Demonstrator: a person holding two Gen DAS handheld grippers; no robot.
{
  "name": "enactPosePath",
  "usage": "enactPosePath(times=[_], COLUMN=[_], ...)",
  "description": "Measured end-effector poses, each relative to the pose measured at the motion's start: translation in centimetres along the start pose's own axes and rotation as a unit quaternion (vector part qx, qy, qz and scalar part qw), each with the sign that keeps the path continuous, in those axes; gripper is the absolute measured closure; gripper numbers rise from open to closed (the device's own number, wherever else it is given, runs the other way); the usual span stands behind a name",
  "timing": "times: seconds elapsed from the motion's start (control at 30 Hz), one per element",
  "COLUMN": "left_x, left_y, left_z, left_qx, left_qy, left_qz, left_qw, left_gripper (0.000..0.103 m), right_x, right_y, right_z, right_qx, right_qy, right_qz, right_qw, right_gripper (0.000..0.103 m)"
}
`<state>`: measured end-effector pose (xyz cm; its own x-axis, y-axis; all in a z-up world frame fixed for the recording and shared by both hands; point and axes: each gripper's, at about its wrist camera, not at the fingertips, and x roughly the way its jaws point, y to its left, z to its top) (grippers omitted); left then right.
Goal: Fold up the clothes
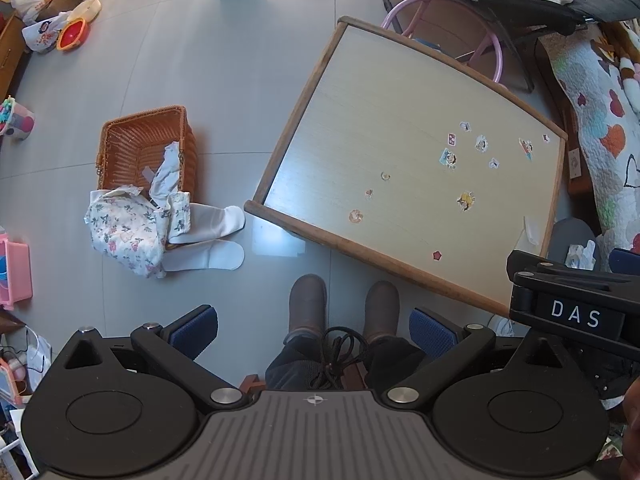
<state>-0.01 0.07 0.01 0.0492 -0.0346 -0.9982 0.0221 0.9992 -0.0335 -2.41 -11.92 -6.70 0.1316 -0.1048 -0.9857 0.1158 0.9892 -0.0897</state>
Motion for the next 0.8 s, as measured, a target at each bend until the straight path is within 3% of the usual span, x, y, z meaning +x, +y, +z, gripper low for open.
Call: enactPosePath(times=[0.8], left_x=[-0.3], left_y=[0.28], left_z=[-0.46], left_qx=[-0.003], left_qy=[0.002], left_qz=[-0.003], left_qw=[1.0], left_gripper=[0.001], right_x=[-0.4], right_y=[0.34], right_z=[-0.73], right_qx=[-0.007], right_qy=[-0.002], right_qz=[-0.004], right_qw=[1.0], right_gripper=[0.002])
